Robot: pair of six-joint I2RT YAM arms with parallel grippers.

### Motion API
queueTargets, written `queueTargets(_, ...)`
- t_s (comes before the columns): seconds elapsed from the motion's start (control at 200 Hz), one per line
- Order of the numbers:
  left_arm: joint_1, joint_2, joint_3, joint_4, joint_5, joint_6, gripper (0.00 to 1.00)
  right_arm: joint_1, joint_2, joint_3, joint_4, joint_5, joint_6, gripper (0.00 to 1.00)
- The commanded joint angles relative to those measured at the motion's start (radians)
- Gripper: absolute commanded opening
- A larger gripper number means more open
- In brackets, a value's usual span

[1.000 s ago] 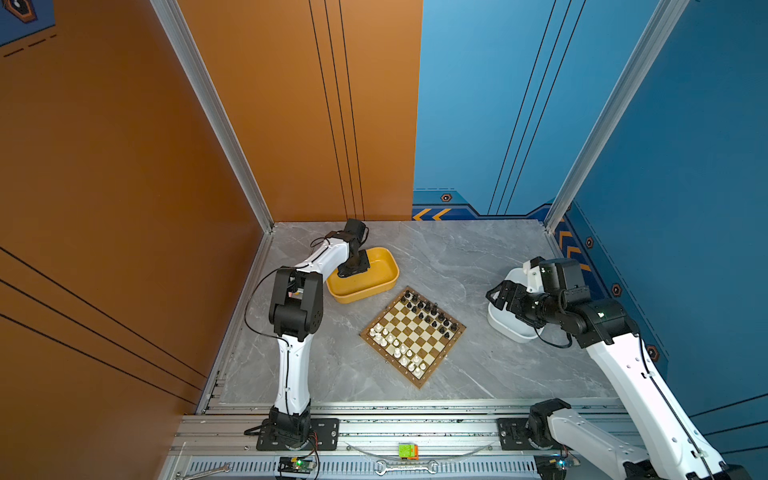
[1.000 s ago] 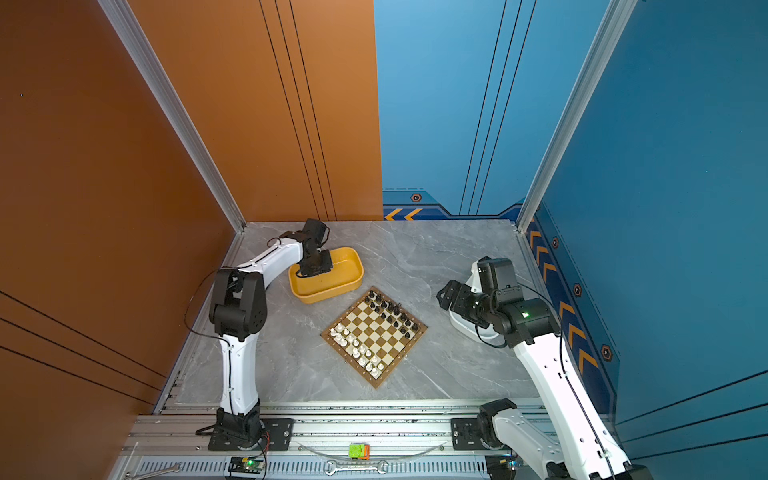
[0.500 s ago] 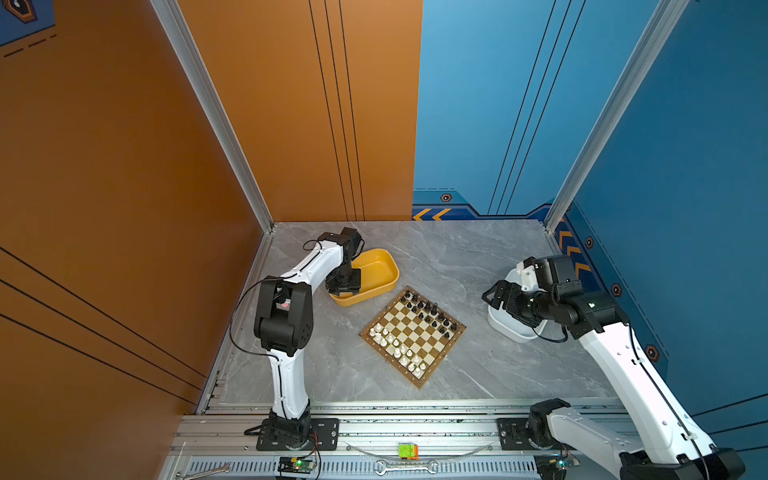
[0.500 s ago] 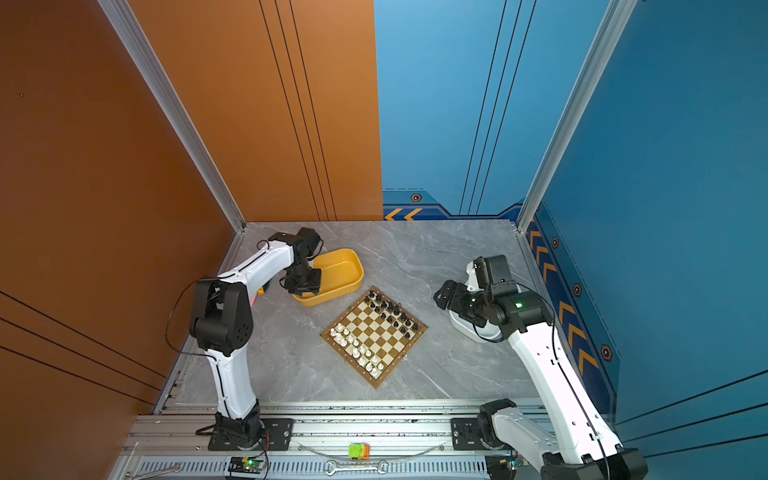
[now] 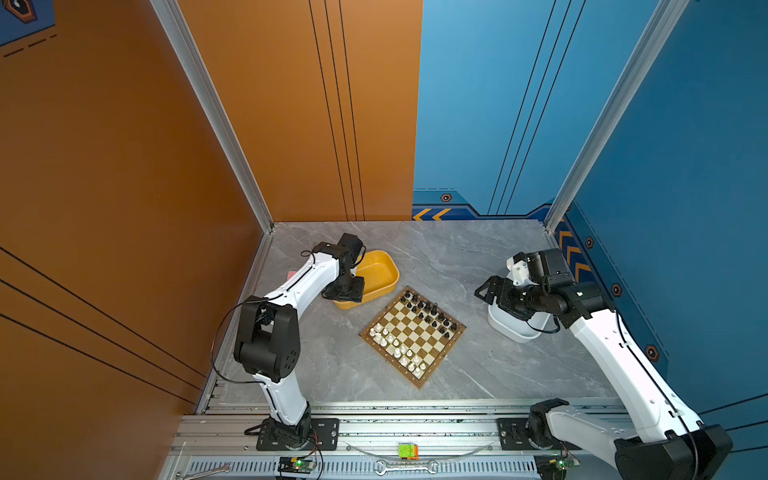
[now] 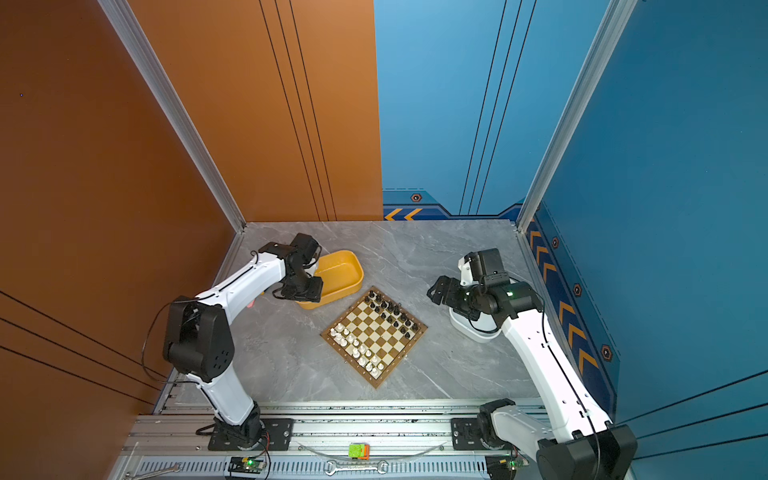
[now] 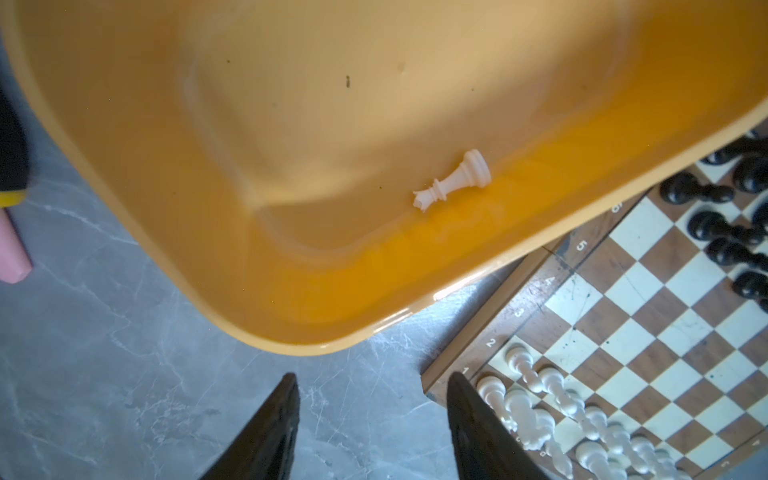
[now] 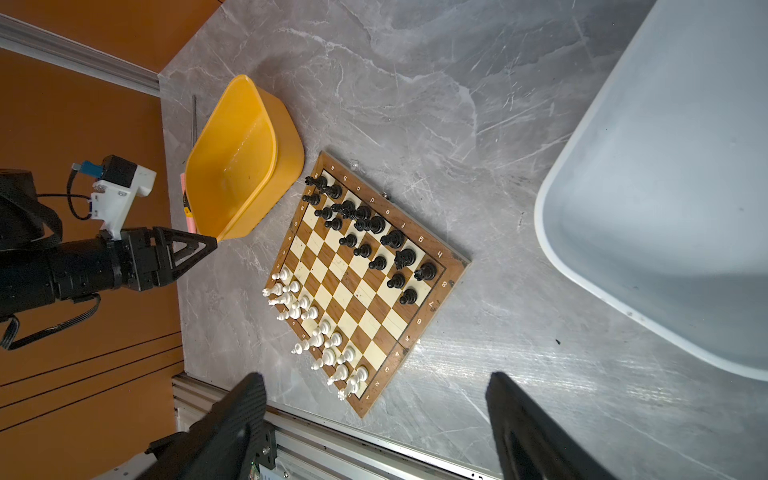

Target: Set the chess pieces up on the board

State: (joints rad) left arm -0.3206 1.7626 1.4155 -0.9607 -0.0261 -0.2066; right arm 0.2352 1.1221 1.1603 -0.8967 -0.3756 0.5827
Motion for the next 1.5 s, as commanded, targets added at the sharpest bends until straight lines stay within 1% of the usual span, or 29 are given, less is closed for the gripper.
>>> queueTargets(0.0,-0.02,-0.014,-0.05,0.084,0.03,0.071,0.61,-0.011,-0.013,0.012,0.01,-0.031,-0.033,0.86)
queueTargets(0.22,-0.023,0.074,-0.051,0.152,0.024,0.11,0.61,-0.043,-0.026,0.023,-0.011,-0.052,-0.061,0.86)
queueTargets(0.381,-0.024,0.127,-0.01,0.152,0.018,0.109,0.57,-0.08,-0.057,0.01,-0.035,-0.066,-0.077,0.86)
queueTargets(0.471,-0.025,0.141,0.013,0.151,0.025,0.11,0.47,-0.104,-0.074,0.002,-0.045,-0.073,-0.084,0.86)
queueTargets(0.491,-0.026,0.143,0.018,0.151,0.025,0.111,0.43,-0.107,-0.077,0.0,-0.047,-0.075,-0.086,0.86)
queueTargets(0.551,-0.025,0.152,0.048,0.133,0.015,0.106,0.25,-0.121,-0.086,-0.004,-0.049,-0.081,-0.089,0.86)
queueTargets(0.611,-0.022,0.162,0.093,0.104,0.007,0.092,0.16,-0.131,-0.089,-0.008,-0.05,-0.086,-0.09,0.86)
queueTargets(0.651,-0.018,0.171,0.129,0.085,0.02,0.081,0.14,-0.135,-0.09,-0.01,-0.048,-0.09,-0.093,0.86)
queueTargets(0.721,-0.006,0.185,0.199,0.042,0.042,0.048,0.14,-0.141,-0.085,-0.009,-0.049,-0.094,-0.096,0.86)
queueTargets(0.776,0.008,0.196,0.255,0.014,0.082,0.019,0.13,-0.142,-0.084,-0.008,-0.048,-0.097,-0.098,0.86)
queueTargets(0.881,0.026,0.196,0.303,0.01,0.155,-0.018,0.11,-0.145,-0.083,-0.008,-0.045,-0.097,-0.099,0.86)
queueTargets(1.017,0.036,0.215,0.321,0.012,0.17,-0.019,0.12,-0.148,-0.082,-0.016,-0.038,-0.101,-0.098,0.86)
queueTargets(1.097,0.043,0.237,0.321,0.013,0.164,-0.019,0.2,-0.149,-0.081,-0.016,-0.033,-0.101,-0.096,0.86)
queueTargets(1.152,0.045,0.251,0.322,0.018,0.161,-0.019,0.3,-0.151,-0.079,-0.016,-0.031,-0.101,-0.095,0.86)
queueTargets(1.192,0.047,0.259,0.324,0.021,0.16,-0.02,0.36,-0.151,-0.078,-0.015,-0.03,-0.104,-0.093,0.86)
queueTargets(1.367,0.047,0.258,0.344,0.035,0.141,-0.045,0.46,-0.152,-0.068,-0.009,-0.031,-0.103,-0.089,0.86)
queueTargets(1.442,0.047,0.247,0.351,0.038,0.1,-0.067,0.48,-0.152,-0.062,0.0,-0.031,-0.103,-0.087,0.86)
queueTargets(1.497,0.042,0.235,0.35,0.048,0.06,-0.057,0.49,-0.152,-0.055,0.007,-0.031,-0.103,-0.089,0.86)
